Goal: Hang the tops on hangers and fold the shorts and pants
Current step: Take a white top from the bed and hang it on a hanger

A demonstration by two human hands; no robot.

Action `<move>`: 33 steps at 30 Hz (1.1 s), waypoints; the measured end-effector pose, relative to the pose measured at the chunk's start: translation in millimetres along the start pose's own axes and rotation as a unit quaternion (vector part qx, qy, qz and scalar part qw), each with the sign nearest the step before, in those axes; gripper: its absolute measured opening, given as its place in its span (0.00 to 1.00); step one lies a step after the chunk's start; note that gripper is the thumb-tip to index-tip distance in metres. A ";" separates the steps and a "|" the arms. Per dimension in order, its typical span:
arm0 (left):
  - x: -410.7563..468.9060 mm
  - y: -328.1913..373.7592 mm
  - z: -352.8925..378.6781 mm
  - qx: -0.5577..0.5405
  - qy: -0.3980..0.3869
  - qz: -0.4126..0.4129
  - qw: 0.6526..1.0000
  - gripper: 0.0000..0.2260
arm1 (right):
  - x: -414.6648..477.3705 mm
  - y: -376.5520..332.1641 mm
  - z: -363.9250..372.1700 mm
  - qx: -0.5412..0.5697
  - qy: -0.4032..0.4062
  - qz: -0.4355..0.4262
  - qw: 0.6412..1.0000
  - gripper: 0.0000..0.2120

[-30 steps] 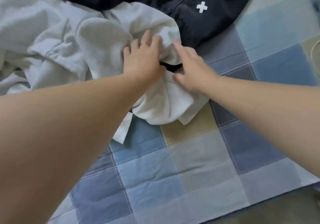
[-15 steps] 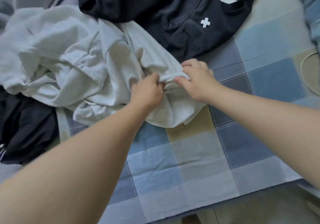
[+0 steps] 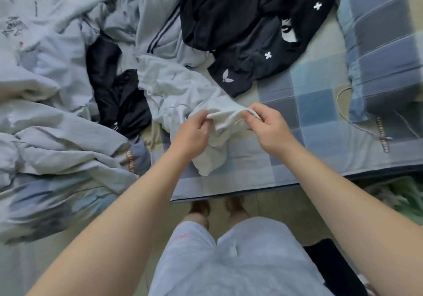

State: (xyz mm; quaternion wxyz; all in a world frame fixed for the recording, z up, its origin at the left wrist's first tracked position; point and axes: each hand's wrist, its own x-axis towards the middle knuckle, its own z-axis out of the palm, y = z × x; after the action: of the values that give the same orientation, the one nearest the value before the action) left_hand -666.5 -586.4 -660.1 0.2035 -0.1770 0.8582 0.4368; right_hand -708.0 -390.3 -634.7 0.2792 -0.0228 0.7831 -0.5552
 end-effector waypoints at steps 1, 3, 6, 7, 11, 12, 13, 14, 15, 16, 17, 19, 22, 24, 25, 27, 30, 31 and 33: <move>-18.1 10.0 -8.1 -0.015 0.040 0.018 0.999 0.09 | -10.3 -15.8 -3.7 0.010 0.005 -0.015 1.000 0.15; -51.3 31.4 -20.6 -0.049 0.118 0.054 0.990 0.09 | -27.1 -48.6 -12.0 0.028 0.016 -0.052 0.998 0.17; -91.0 64.7 -33.0 -0.094 0.187 0.092 0.973 0.09 | -51.4 -99.5 -21.8 0.050 0.032 -0.123 0.991 0.18; -101.3 76.7 -38.9 -0.112 0.200 0.108 0.967 0.09 | -59.2 -116.8 -25.1 0.053 0.035 -0.147 0.987 0.18; -120.7 117.1 -74.2 -0.144 0.212 0.186 0.949 0.08 | -74.0 -168.0 -42.1 0.052 0.037 -0.207 0.976 0.16; -125.0 127.9 -85.9 -0.141 0.213 0.209 0.944 0.08 | -77.8 -182.5 -47.2 0.056 0.032 -0.221 0.973 0.16; -129.0 139.0 -97.6 -0.132 0.213 0.229 0.941 0.09 | -81.8 -198.2 -52.8 0.056 0.027 -0.237 0.969 0.17; -132.9 149.7 -107.9 -0.119 0.211 0.243 0.939 0.11 | -85.6 -213.6 -58.6 0.051 0.024 -0.255 0.965 0.17; -136.2 159.4 -116.1 -0.103 0.211 0.254 0.938 0.14 | -88.9 -228.4 -64.1 0.044 0.022 -0.272 0.961 0.17; -138.6 168.0 -123.1 -0.080 0.218 0.265 0.936 0.17 | -91.9 -242.9 -69.1 0.041 0.021 -0.287 0.957 0.16; -140.0 175.9 -129.5 -0.050 0.233 0.280 0.930 0.18 | -95.0 -256.1 -74.4 0.039 0.019 -0.300 0.953 0.14; -138.9 192.0 -143.1 0.002 0.273 0.319 0.907 0.14 | -99.2 -277.9 -84.4 0.036 0.008 -0.324 0.945 0.13; -142.4 223.1 -167.2 -0.002 0.293 0.381 0.877 0.08 | -103.9 -295.8 -97.5 -0.014 -0.021 -0.349 0.937 0.12; -148.2 244.2 -180.1 -0.039 0.294 0.409 0.863 0.08 | -102.3 -296.5 -104.4 -0.097 -0.017 -0.350 0.931 0.11; -151.2 253.2 -184.2 -0.058 0.300 0.414 0.857 0.08 | -99.2 -292.7 -107.2 -0.148 0.007 -0.343 0.928 0.11; -156.0 267.8 -190.0 -0.095 0.315 0.423 0.844 0.09 | -90.7 -279.5 -110.7 -0.215 0.080 -0.314 0.921 0.11; -159.6 281.2 -197.4 -0.145 0.329 0.429 0.829 0.09 | -78.4 -251.8 -111.1 -0.214 0.161 -0.257 0.929 0.08; -159.8 282.9 -200.3 -0.159 0.340 0.425 0.823 0.09 | -74.1 -240.5 -111.7 -0.218 0.181 -0.231 0.931 0.08; -158.5 281.4 -207.9 -0.183 0.365 0.413 0.814 0.07 | -65.4 -212.3 -115.8 -0.252 0.201 -0.151 0.934 0.12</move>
State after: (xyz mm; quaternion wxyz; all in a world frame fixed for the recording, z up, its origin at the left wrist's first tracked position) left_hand -707.0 -580.9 -278.2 -0.3604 0.0132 0.7662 0.5319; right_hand -764.7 -349.7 -394.0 0.0140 -0.0988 0.9243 -0.3683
